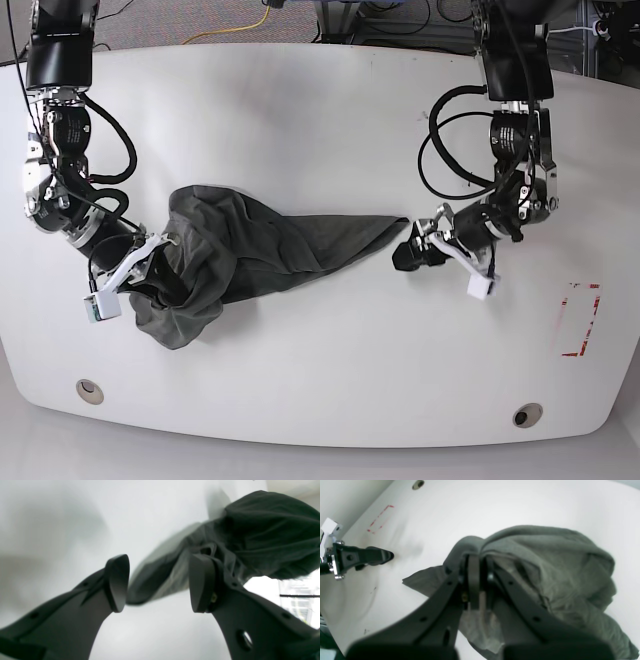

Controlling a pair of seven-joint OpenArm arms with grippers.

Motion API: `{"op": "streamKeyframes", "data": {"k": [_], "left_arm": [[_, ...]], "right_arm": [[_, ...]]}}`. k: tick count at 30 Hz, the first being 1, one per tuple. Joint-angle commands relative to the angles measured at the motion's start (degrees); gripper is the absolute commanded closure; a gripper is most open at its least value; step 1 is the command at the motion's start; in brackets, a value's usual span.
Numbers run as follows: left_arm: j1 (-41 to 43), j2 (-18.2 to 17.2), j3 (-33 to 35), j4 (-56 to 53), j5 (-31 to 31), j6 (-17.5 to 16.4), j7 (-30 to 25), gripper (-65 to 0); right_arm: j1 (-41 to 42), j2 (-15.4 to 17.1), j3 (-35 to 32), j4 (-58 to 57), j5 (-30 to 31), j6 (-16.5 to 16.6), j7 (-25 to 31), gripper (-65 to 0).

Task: Layout the t-shirt on the table in an organized manner, then fold the t-shirt properly
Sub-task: 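Release the shirt with the left gripper and regrasp its pointed end, then hold the shirt with both grippers and pull it toward the table edge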

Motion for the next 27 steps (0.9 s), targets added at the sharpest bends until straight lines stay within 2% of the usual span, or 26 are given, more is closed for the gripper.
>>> {"op": "streamKeyframes", "data": {"k": [1, 15, 20, 27], "left_arm": [[1.0, -0.5, -1.2, 0.8, -0.2, -0.2, 0.3, -35.4], [4.2, -0.7, -1.3, -0.4, 0.0, -0.2, 0.0, -35.3], [3.7, 1.3, -1.3, -4.1, 0.1, -0.1, -0.2, -35.3], [1.0, 2.4, -1.0, -8.6, 0.1, 3.8, -0.7, -35.3]], "right_arm": [[1.3, 1.0, 0.6, 0.9, 1.0, 0.3, 1.8, 0.0], [1.0, 0.9, 0.6, 0.8, 1.1, 0.3, 1.8, 0.0], [1.0, 0.9, 0.6, 0.8, 1.1, 0.3, 1.8, 0.0], [1.0, 0.9, 0.6, 0.8, 1.1, 0.3, 1.8, 0.0]]}}
